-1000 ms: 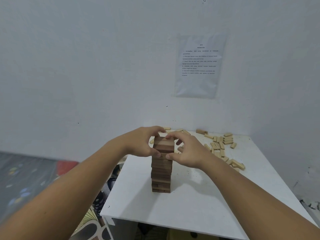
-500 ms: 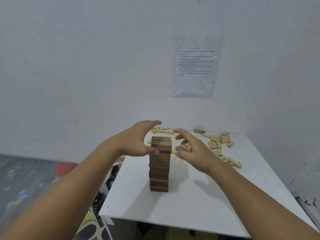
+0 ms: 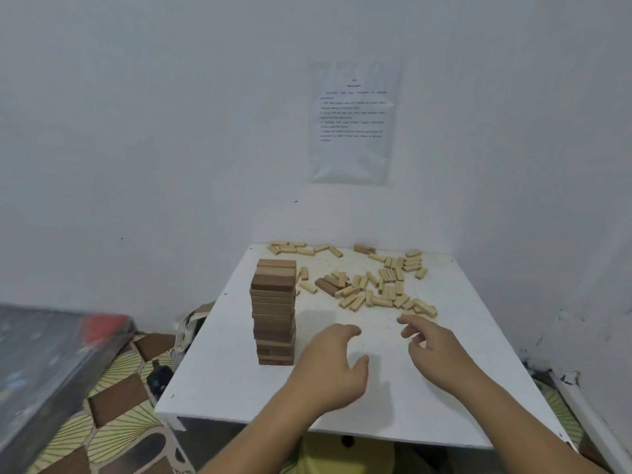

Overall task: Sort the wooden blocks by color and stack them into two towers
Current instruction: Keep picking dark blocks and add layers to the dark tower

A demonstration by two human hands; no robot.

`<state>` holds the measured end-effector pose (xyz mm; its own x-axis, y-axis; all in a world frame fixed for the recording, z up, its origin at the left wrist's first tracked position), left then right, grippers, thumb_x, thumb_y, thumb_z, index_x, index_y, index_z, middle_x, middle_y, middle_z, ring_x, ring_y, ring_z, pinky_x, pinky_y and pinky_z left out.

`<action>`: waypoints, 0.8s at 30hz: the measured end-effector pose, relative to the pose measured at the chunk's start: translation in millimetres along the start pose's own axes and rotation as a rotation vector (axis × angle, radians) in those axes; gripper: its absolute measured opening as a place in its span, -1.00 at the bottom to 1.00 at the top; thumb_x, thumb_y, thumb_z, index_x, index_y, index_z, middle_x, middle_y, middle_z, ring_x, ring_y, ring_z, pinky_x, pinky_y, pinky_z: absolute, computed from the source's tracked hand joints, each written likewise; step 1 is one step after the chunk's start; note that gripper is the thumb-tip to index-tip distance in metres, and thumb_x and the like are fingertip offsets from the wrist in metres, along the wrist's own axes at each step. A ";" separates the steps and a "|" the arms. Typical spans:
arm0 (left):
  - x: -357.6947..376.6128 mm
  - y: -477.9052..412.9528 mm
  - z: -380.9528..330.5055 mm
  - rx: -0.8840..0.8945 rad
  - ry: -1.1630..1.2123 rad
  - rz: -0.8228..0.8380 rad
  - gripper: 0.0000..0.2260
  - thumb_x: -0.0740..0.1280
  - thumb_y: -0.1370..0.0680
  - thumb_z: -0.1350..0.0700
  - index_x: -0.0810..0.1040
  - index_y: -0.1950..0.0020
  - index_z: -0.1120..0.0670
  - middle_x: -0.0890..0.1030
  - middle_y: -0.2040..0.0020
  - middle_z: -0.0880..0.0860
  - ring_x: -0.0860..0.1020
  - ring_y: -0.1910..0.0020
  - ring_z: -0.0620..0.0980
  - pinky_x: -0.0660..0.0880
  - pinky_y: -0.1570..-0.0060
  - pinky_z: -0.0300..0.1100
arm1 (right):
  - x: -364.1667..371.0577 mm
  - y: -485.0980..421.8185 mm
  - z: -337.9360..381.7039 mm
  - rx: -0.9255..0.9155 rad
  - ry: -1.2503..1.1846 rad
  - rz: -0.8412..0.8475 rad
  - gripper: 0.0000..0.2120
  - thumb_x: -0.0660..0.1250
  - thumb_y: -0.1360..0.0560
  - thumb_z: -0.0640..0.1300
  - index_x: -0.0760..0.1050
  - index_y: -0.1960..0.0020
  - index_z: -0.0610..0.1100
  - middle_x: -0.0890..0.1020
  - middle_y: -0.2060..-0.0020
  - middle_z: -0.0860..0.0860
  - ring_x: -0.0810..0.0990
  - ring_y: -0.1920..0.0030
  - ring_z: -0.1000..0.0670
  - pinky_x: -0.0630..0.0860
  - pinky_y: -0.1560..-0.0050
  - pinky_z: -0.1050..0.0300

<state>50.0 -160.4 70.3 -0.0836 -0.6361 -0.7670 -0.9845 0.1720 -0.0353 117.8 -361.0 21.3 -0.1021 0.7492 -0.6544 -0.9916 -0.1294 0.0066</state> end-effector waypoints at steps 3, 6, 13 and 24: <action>14.7 -37.0 23.8 -0.161 0.052 -0.056 -0.43 0.30 -0.64 -0.09 0.28 -0.62 0.03 0.34 -0.58 -0.01 0.30 -0.56 0.00 0.26 -0.49 -0.11 | 1.4 -12.9 -8.8 -0.029 0.015 -0.004 -0.61 0.24 -0.58 -0.25 0.50 -0.22 0.20 0.58 -0.08 0.19 0.52 -0.12 0.14 0.41 -0.06 0.24; 19.0 -79.6 41.8 -0.270 0.091 -0.148 -0.41 0.28 -0.65 -0.06 0.22 -0.63 0.11 0.31 -0.58 0.07 0.27 -0.57 0.07 0.28 -0.48 -0.04 | 0.7 -44.4 -12.3 -0.062 0.050 -0.014 -0.65 0.29 -0.59 -0.23 0.55 -0.26 0.14 0.57 -0.08 0.20 0.52 -0.13 0.16 0.44 -0.16 0.19; 40.7 -192.9 73.5 -0.380 -0.106 -0.287 -0.38 0.22 -0.63 0.02 0.12 -0.62 0.22 0.07 -0.64 0.26 -0.07 -0.64 0.24 0.00 -0.61 0.11 | -1.1 -171.3 -6.9 -0.135 0.274 -0.120 -0.65 0.26 -0.60 -0.14 0.55 -0.35 0.06 0.59 -0.27 0.11 0.45 -0.34 -0.05 0.35 -0.35 -0.15; 43.6 -248.7 105.8 -0.329 -0.039 -0.409 -0.87 0.24 -0.40 0.14 0.42 0.06 0.07 0.50 0.01 0.02 0.40 -0.12 0.13 0.22 -0.20 -0.12 | 29.9 -345.5 -15.7 -0.130 0.637 -0.010 -0.54 0.14 -0.59 -0.20 0.40 -0.44 0.10 0.48 -0.26 0.02 0.42 -0.27 -0.13 0.26 -0.16 -0.14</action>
<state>307.6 -151.4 -22.1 0.3169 -0.5722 -0.7565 -0.9326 -0.3334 -0.1384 458.6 -304.0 -12.4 0.0138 0.2236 -0.9746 -0.9704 -0.2321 -0.0669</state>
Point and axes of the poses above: each hand's wrist, its own y-axis away from the middle knuckle, its own x-axis out of the palm, z = x × y, the point moved 8 cm from there along -y, towards the middle knuckle
